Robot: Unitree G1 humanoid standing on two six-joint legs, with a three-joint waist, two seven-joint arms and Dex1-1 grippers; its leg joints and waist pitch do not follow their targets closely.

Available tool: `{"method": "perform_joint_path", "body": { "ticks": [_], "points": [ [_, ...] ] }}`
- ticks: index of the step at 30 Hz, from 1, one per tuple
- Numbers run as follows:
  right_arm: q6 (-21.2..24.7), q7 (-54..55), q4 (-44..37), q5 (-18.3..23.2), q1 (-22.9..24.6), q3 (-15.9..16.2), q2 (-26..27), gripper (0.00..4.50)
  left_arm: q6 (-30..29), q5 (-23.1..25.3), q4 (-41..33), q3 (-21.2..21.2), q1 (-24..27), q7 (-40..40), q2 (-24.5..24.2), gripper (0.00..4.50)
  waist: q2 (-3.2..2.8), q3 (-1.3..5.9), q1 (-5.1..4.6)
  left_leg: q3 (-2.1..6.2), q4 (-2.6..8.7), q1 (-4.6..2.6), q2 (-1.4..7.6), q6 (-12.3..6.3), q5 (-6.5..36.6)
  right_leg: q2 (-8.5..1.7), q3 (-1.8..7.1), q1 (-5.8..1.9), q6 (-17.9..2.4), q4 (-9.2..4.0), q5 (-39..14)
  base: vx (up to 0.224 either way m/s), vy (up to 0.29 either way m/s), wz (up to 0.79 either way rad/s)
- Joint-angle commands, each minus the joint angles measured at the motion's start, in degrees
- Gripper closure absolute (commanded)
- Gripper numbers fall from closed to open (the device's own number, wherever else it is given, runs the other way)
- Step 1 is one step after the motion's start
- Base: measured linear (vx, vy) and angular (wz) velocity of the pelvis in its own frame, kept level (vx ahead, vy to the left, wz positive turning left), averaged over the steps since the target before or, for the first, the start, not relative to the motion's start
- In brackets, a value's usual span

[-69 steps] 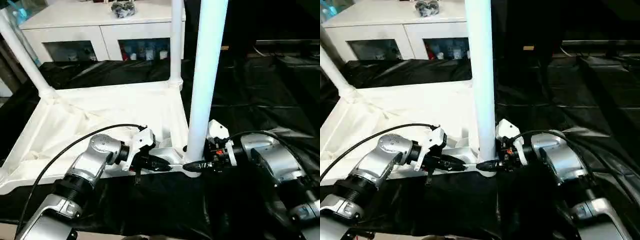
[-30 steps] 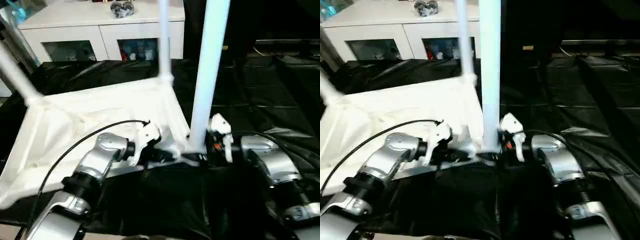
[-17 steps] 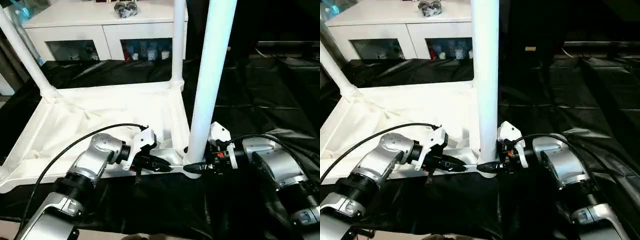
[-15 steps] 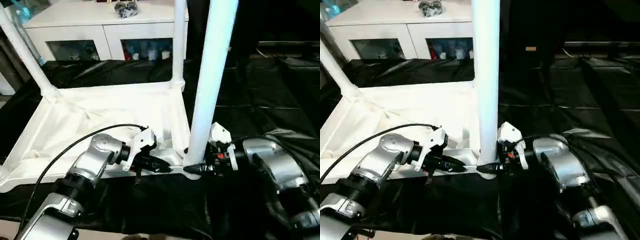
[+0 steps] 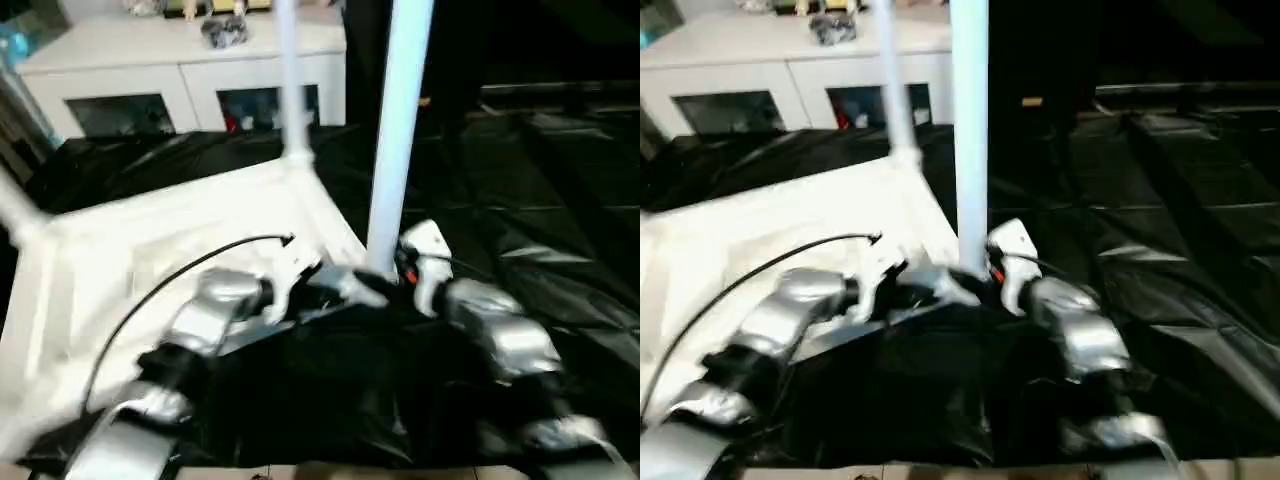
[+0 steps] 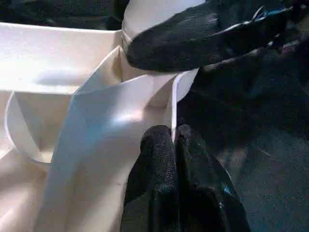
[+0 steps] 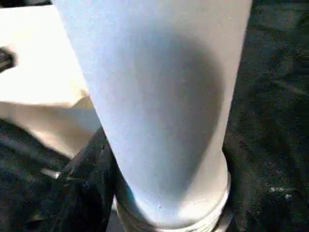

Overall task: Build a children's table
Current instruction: Rotate leg to tighten

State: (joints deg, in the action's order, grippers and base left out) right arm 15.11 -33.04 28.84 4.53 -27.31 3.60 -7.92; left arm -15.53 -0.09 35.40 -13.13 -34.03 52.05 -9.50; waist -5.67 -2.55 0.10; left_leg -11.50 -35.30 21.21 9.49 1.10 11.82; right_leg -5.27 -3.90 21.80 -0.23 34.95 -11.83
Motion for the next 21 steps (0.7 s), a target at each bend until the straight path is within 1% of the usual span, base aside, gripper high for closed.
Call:
{"method": "perform_joint_path", "body": {
  "ticks": [1, 2, 3, 4, 5, 7, 8, 9, 11, 12, 13, 14, 15, 16, 17, 18, 19, 20, 21],
  "points": [
    [0.0, -0.6, 3.5, -1.4, 0.9, 5.8, 5.2, 1.83, 0.6, -0.3, -0.4, -1.0, -2.5, -1.6, 4.0, 4.50, 0.26, 2.49, -0.32, 2.88, 5.63, -0.91, 3.42, 1.25, 22.4, -4.01, 2.52, -1.22, -10.5, -5.97, -24.1, 0.000, 0.000, 0.00],
    [-0.6, -0.6, 3.5, -1.4, 0.8, 5.7, 5.6, 1.83, 0.7, -0.4, -0.5, -1.0, -2.5, -1.5, 4.2, 4.50, 0.40, 2.50, -0.39, 2.81, 5.65, -0.83, 3.41, 0.86, 22.1, -3.96, 2.57, -1.25, -10.5, -5.99, -23.4, 0.000, 0.000, 0.00],
    [-0.1, -2.1, 3.1, 0.0, 0.7, 5.2, 5.8, 1.48, 0.9, -0.4, -0.6, -1.0, -2.5, -1.4, 4.3, 4.50, 0.38, 2.55, -0.36, 2.82, 5.65, -0.83, 3.44, 0.68, 21.8, -4.02, 2.64, -1.27, -10.6, -5.94, -23.0, 0.000, 0.000, 0.00],
    [0.1, -2.9, 2.9, 0.7, 0.7, 5.0, 5.9, 1.48, 1.0, -0.4, -0.6, -1.0, -2.5, -1.3, 4.4, 4.50, 0.24, 2.56, -0.36, 2.80, 5.67, -0.79, 3.47, 0.28, 21.4, -3.98, 2.64, -1.34, -10.9, -5.90, -22.3, 0.000, 0.000, 0.00],
    [1.1, -4.6, 1.9, 1.8, 0.7, 4.8, 5.4, 1.13, 1.5, -0.5, -1.0, -1.2, -2.4, -0.3, 3.9, 4.50, 0.11, 2.55, -0.34, 2.77, 5.67, -0.72, 3.45, 0.10, 21.3, -3.96, 2.65, -1.38, -11.0, -5.88, -21.9, 0.000, 0.000, 0.00],
    [2.4, -7.4, 0.0, 2.9, 0.9, 4.8, 4.1, 1.10, 2.2, -1.0, -1.9, -1.6, -2.0, 1.7, 3.0, 4.50, 0.13, 2.64, -0.30, 2.73, 5.73, -0.66, 3.51, -0.33, 20.8, -3.88, 2.64, -1.50, -11.5, -5.73, -20.4, 0.000, 0.000, 0.00],
    [2.4, -7.8, -0.2, 2.9, 1.0, 5.0, 3.8, 0.93, 2.2, -1.1, -2.0, -1.6, -1.9, 2.1, 2.9, 4.50, 0.12, 2.74, -0.21, 2.70, 5.73, -0.53, 3.57, -0.71, 19.6, -3.94, 2.67, -1.63, -11.8, -5.55, -18.7, 0.000, 0.000, 0.00],
    [2.4, -9.2, -1.0, 3.0, 1.1, 5.4, 3.0, 0.80, 2.3, -1.4, -2.5, -1.7, -1.7, 3.1, 2.5, 4.50, 0.14, 2.76, -0.16, 2.65, 5.69, -0.52, 3.56, -0.88, 19.1, -3.92, 2.69, -1.67, -11.9, -5.54, -18.0, 0.000, 0.000, 0.00],
    [2.5, -15.5, -4.0, 3.7, 1.8, 6.8, -0.6, 0.64, 3.4, -2.7, -4.4, -2.4, -0.5, 8.0, 0.8, 4.50, 0.16, 3.14, 0.13, 2.52, 5.45, -0.44, 3.62, -1.72, 16.6, -3.95, 2.72, -1.91, -12.8, -5.17, -14.3, 0.000, 0.000, 0.00],
    [2.6, -17.2, -4.9, 3.9, 2.0, 7.2, -1.7, 0.57, 3.4, -2.9, -4.9, -2.6, -0.2, 9.2, 0.2, 4.50, 0.19, 3.33, 0.46, 2.50, 5.30, -0.29, 3.72, -2.70, 14.3, -3.88, 2.61, -2.20, -13.8, -4.74, -10.5, 0.000, 0.000, 0.00],
    [2.8, -19.3, -5.8, 4.1, 2.2, 7.6, -2.9, 0.47, 3.3, -3.1, -5.4, -2.8, 0.1, 10.5, -0.4, 4.50, 0.25, 3.38, 0.52, 2.33, 5.15, -0.17, 3.75, -3.38, 12.9, -3.84, 2.65, -2.23, -14.3, -4.56, -8.2, 0.000, 0.000, 0.00],
    [2.7, -22.0, -6.9, 4.2, 2.4, 8.1, -5.0, 0.34, 2.9, -3.2, -6.0, -3.1, 0.4, 12.5, -1.4, 4.50, 0.23, 3.52, 0.61, 2.22, 4.88, -0.01, 3.76, -4.57, 10.2, -3.82, 2.56, -2.29, -15.5, -4.03, -4.2, 0.055, -0.007, 0.02],
    [2.6, -24.7, -7.9, 4.1, 2.5, 8.5, -7.0, 0.24, 2.6, -3.3, -6.5, -3.4, 0.7, 14.6, -2.5, 4.50, 0.19, 3.85, 1.07, 2.11, 4.49, -0.13, 3.80, -5.81, 7.8, -3.85, 2.42, -2.37, -16.3, -3.61, -0.7, 0.000, 0.000, 0.00],
    [2.5, -26.5, -8.5, 4.3, 2.6, 8.8, -8.2, 0.24, 2.8, -3.4, -6.6, -3.6, 0.8, 15.7, -3.0, 4.50, 0.09, 3.91, 1.44, 1.97, 4.19, -0.04, 3.79, -7.09, 5.8, -3.82, 2.40, -2.29, -17.0, -3.26, 2.2, 0.000, 0.000, 0.00],
    [2.3, -28.6, -9.2, 4.4, 2.8, 9.1, -9.6, 0.24, 3.1, -3.6, -6.8, -3.7, 0.9, 17.1, -3.7, 4.50, 0.30, 3.86, 1.69, 1.89, 4.14, -0.02, 3.75, -7.64, 5.4, -3.82, 2.38, -2.25, -17.1, -3.30, 2.5, 0.000, 0.000, 0.00],
    [2.2, -31.3, -10.0, 4.6, 3.0, 9.6, -11.3, 0.24, 3.4, -3.7, -7.0, -3.9, 1.0, 18.6, -4.5, 4.50, 0.22, 4.06, 2.18, 1.93, 3.99, -0.17, 3.83, -8.03, 5.0, -3.93, 2.40, -2.28, -17.1, -3.15, 3.1, 0.000, 0.000, 0.00],
    [2.7, -35.5, -11.2, 5.1, 3.2, 10.2, -13.9, 0.24, 3.8, -3.9, -6.9, -3.9, 0.9, 20.6, -5.6, 4.50, 0.39, 4.23, 2.75, 1.82, 3.68, -0.13, 3.91, -9.30, 3.2, -3.81, 2.43, -2.04, -17.3, -2.86, 4.8, 0.000, 0.000, 0.00],
    [2.7, -35.5, -11.2, 5.1, 3.2, 10.2, -13.9, 0.24, 3.8, -3.9, -6.9, -3.9, 0.9, 20.6, -5.6, 4.50, 0.25, 4.20, 2.94, 1.88, 3.61, 0.05, 3.91, -9.65, 2.7, -3.84, 2.39, -2.06, -17.2, -2.76, 4.9, 0.000, 0.000, 0.00],
    [3.5, -39.6, -12.0, 5.5, 2.9, 10.8, -16.8, 0.24, 3.5, -4.9, -7.7, -4.1, 0.9, 23.8, -7.0, 4.50, 0.49, 4.17, 3.26, 1.87, 3.62, 0.08, 4.04, -9.89, 2.4, -3.74, 2.31, -1.94, -17.0, -2.77, 4.1, 0.000, 0.000, 0.00]
  ]
}}
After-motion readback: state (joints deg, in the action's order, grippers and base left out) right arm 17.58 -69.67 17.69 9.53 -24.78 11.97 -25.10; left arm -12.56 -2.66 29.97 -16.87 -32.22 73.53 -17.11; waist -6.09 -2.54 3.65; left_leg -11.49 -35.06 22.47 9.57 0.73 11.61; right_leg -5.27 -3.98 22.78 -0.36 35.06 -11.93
